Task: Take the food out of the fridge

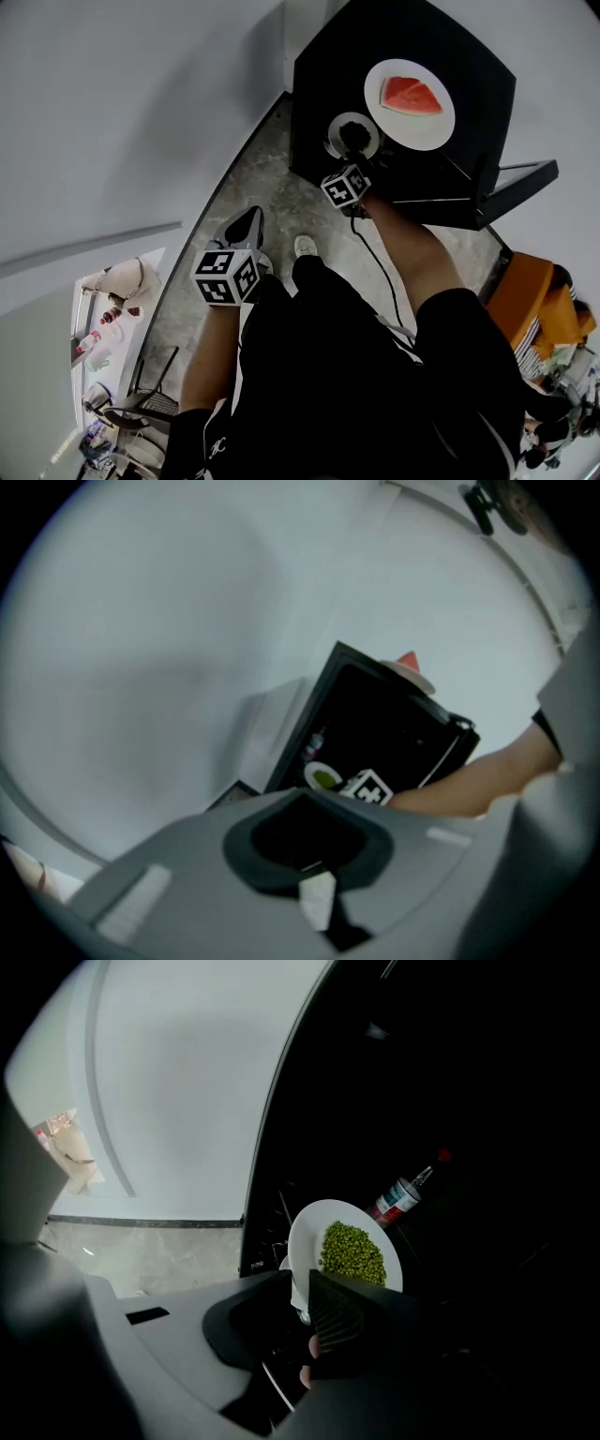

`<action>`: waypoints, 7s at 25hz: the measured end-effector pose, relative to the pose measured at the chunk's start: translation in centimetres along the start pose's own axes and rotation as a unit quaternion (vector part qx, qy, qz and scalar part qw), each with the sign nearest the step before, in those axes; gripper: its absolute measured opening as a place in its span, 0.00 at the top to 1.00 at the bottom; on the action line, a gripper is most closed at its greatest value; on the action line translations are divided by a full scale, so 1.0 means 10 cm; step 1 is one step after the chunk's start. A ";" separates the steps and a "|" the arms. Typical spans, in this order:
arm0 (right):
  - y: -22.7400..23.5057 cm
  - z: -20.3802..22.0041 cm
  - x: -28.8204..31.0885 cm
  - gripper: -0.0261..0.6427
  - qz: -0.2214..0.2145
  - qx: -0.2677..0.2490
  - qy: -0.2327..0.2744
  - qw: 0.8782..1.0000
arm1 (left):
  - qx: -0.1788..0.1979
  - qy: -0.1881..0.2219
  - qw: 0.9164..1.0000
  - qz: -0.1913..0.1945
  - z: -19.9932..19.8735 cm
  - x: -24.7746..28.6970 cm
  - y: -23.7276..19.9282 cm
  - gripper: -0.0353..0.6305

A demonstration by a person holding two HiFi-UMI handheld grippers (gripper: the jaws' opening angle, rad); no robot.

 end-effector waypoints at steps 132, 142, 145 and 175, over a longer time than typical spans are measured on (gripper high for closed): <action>-0.02 -0.33 -4.68 0.96 0.339 0.167 0.339 0.861 | 0.207 0.118 0.929 0.282 -1.11 -0.50 1.84 0.95; -0.34 0.06 -4.39 0.96 0.285 0.326 0.363 0.825 | 0.219 0.126 0.921 0.296 -1.07 -0.53 2.08 0.95; -0.39 0.10 -4.32 0.96 0.281 0.330 0.361 0.826 | 0.222 0.119 0.921 0.296 -1.02 -0.52 2.12 0.95; -0.85 0.01 -3.01 0.96 -0.018 0.475 0.428 0.769 | 0.146 0.110 0.964 0.191 -0.62 -0.42 1.09 0.95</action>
Point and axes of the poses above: the fingertips, and each gripper's own axes: x forward along the fingers, y to its right, z out of its underside, the point moved 5 cm from there along -x, backward along the fingers, and after that the axes turned 10 degrees about -z, right-handed, at the moved point
